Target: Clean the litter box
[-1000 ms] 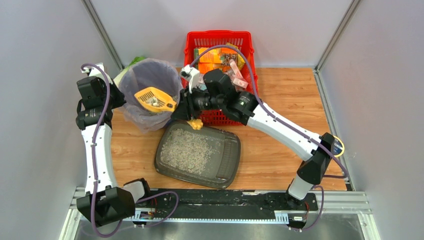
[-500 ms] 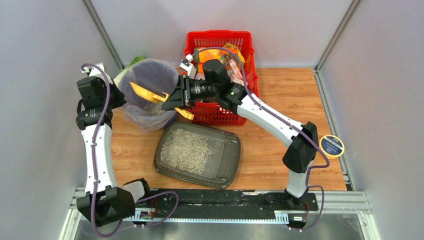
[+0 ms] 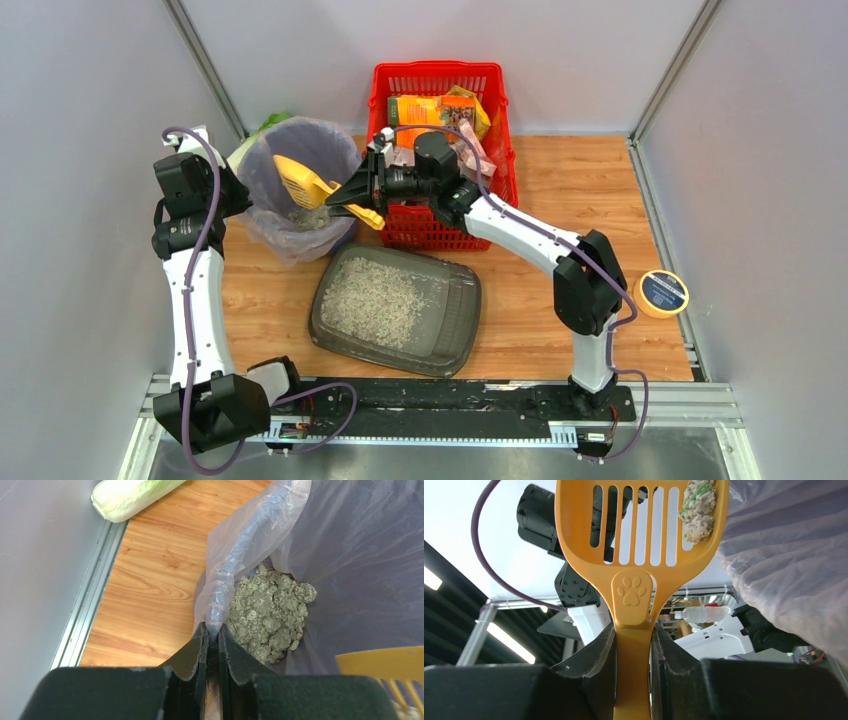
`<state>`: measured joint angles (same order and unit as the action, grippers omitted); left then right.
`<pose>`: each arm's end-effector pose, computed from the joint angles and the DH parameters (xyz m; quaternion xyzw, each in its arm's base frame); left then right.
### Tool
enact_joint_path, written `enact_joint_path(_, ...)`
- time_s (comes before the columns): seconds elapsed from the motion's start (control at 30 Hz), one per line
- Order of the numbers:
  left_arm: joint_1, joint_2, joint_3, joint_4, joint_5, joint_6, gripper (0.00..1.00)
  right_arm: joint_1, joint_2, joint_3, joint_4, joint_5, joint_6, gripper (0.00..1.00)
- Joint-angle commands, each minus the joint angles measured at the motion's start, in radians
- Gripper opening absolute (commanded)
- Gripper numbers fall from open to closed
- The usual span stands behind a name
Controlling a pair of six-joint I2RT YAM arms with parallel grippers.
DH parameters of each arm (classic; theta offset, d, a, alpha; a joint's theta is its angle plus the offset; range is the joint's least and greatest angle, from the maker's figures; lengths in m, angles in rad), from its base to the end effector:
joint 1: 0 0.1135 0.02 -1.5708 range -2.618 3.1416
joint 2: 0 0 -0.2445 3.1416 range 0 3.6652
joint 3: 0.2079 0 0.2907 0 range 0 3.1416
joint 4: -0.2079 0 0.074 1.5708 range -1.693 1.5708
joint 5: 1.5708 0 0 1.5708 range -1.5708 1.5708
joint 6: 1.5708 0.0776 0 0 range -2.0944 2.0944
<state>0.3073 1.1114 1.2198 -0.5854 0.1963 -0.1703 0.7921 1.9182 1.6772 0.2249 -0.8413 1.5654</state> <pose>0.3108 0.0827 0.3542 -0.1515 0.8380 -0.0481 0.5221 0.3237 0.4104 0.3317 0.0199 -0.7106 -0.7029 0.0244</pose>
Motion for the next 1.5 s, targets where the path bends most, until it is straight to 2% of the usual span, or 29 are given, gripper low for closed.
enact_joint_path(0.0,-0.027,-0.013,-0.022,-0.062,0.100,0.000,0.00,-0.010,0.011,-0.037,0.172,-0.019,0.168,0.00)
enact_joint_path(0.3,-0.025,-0.013,-0.023,-0.063,0.097,0.003,0.00,-0.028,0.011,-0.115,0.295,0.027,0.248,0.00)
enact_joint_path(0.43,-0.025,-0.015,-0.020,-0.063,0.094,0.003,0.00,-0.033,0.024,-0.184,0.408,0.060,0.359,0.00)
enact_joint_path(0.7,-0.027,-0.013,-0.022,-0.065,0.092,0.005,0.00,-0.039,0.059,-0.225,0.534,0.102,0.478,0.01)
enact_joint_path(0.93,-0.027,-0.016,-0.022,-0.065,0.092,0.005,0.00,-0.039,0.041,-0.154,0.518,0.082,0.426,0.00)
enact_joint_path(1.37,-0.027,-0.016,-0.023,-0.065,0.089,0.006,0.00,-0.045,0.038,-0.370,0.637,0.182,0.507,0.00)
enact_joint_path(1.47,-0.027,-0.016,-0.022,-0.067,0.088,0.006,0.00,-0.045,0.035,-0.370,0.640,0.185,0.506,0.00)
